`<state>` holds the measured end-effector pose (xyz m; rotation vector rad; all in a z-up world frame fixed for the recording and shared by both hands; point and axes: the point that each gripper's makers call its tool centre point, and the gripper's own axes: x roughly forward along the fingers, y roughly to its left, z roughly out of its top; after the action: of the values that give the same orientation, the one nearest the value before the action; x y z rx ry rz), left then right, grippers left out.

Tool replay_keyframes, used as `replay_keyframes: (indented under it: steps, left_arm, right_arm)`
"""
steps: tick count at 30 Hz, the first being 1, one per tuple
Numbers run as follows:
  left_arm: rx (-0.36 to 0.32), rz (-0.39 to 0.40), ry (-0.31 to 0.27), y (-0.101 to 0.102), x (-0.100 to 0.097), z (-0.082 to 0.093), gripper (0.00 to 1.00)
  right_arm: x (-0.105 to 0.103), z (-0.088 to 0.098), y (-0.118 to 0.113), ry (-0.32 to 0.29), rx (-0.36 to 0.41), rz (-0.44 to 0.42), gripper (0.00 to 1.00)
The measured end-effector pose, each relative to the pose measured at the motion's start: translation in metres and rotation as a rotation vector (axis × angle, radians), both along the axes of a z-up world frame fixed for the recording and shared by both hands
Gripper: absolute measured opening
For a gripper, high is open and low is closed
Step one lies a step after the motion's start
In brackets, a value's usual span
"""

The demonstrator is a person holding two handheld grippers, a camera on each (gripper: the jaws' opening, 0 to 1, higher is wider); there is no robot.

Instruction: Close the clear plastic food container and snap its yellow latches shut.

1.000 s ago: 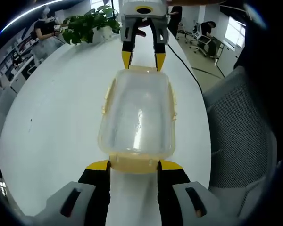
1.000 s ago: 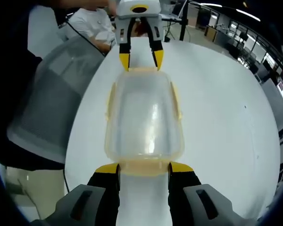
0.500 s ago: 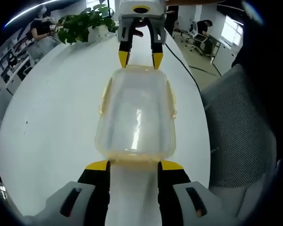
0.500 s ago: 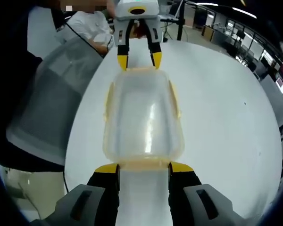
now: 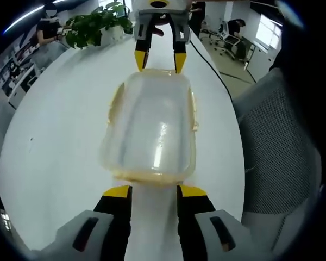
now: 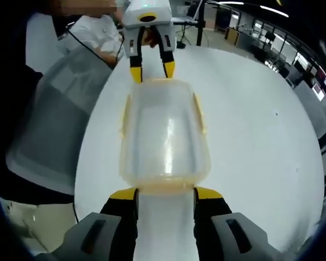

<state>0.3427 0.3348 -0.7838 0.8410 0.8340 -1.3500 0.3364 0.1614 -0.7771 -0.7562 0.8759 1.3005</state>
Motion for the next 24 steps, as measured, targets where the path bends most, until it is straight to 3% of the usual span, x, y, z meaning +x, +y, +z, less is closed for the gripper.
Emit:
replay_keyframes:
  steps: [6,10,14,18,20,22,24]
  left_arm:
    - [-0.016,0.025,-0.001,0.001,0.002,0.007,0.33]
    - [-0.076,0.101,0.056,-0.007,-0.002,0.017,0.39]
    - [-0.066,0.118,0.042,-0.001,0.002,0.022,0.39]
    - [-0.132,0.293,0.152,-0.002,-0.001,0.028,0.39]
    - [-0.186,0.361,0.171,-0.006,0.003,0.029,0.39]
    - [-0.202,0.42,0.215,-0.006,0.001,0.027,0.39]
    - [-0.219,0.451,0.217,-0.006,0.003,0.025,0.39]
  right_arm:
    - [0.002,0.009,-0.004,0.012,0.02,-0.046,0.38]
    - [0.0,0.013,-0.009,0.088,0.057,-0.204,0.38]
    - [0.005,0.016,-0.013,0.12,0.103,-0.319,0.36]
    - [0.002,0.019,-0.011,0.148,0.136,-0.407,0.35]
    - [-0.001,0.024,-0.003,0.187,0.19,-0.465,0.35]
    - [-0.006,0.026,0.004,0.234,0.232,-0.502,0.35]
    - [-0.005,0.027,0.008,0.245,0.263,-0.539,0.35]
